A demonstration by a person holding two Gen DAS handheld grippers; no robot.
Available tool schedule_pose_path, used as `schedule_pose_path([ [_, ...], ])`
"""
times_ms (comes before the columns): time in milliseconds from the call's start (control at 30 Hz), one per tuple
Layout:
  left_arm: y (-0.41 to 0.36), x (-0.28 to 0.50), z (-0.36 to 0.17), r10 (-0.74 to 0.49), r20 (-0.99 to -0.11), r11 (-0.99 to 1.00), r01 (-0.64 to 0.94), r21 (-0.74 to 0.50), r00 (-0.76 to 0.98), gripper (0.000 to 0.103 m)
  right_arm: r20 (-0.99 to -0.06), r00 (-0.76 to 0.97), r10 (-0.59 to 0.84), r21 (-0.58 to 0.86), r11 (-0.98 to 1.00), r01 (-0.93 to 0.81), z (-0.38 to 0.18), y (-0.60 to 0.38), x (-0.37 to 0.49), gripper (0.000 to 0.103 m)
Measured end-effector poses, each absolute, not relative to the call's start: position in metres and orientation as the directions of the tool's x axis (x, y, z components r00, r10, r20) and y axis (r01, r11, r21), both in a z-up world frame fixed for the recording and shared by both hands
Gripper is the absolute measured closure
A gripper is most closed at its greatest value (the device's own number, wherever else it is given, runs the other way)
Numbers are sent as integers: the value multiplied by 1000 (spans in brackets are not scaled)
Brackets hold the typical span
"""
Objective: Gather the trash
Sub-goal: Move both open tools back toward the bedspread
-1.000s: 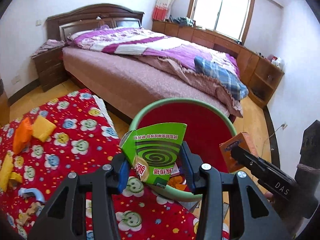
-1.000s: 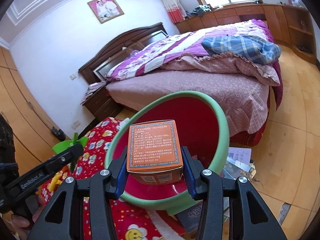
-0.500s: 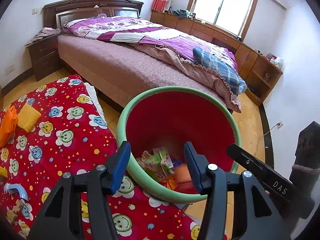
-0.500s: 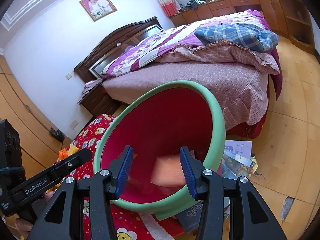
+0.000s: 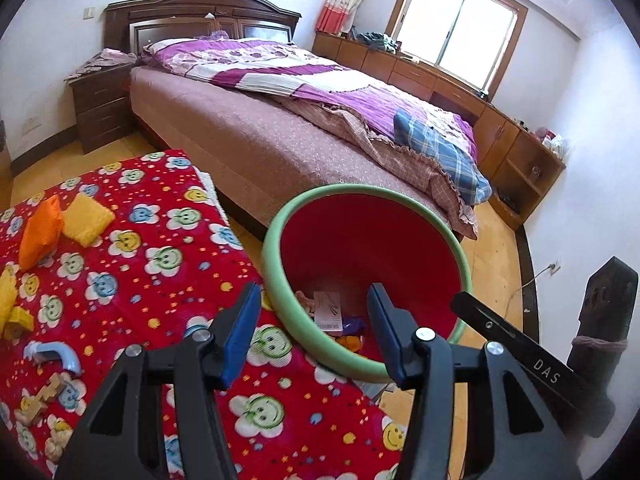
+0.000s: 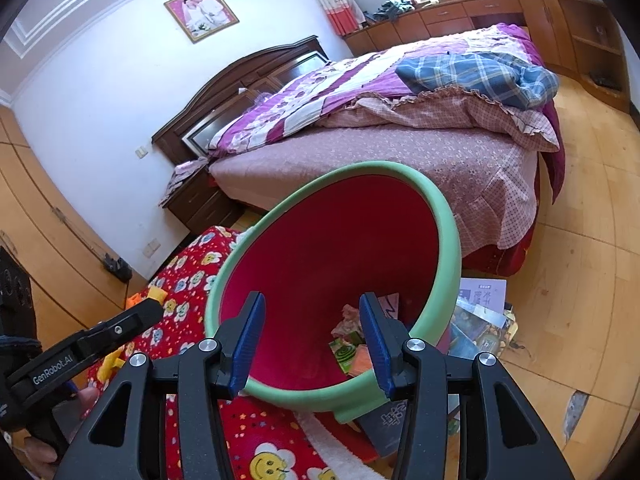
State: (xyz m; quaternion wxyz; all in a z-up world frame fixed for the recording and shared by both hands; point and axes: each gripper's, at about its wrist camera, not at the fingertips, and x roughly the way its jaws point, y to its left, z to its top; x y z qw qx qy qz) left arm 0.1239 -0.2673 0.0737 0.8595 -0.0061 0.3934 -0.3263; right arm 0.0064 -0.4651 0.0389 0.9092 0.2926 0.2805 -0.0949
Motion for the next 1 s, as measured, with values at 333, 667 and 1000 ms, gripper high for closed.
schedule_pose_path([
  [333, -216, 112, 88, -545, -646, 819, 504, -275, 534, 48, -554, 832, 24, 465, 838, 285, 53, -431, 7, 45],
  [667, -160, 101, 100, -510, -626, 853, 443, -277, 590, 48, -551, 832, 67, 451, 863, 230, 63, -389, 10, 40],
  [1000, -105, 105, 101, -446, -627, 893, 367, -261, 638, 48, -557, 825, 98, 422, 888, 180, 68, -347, 20, 39],
])
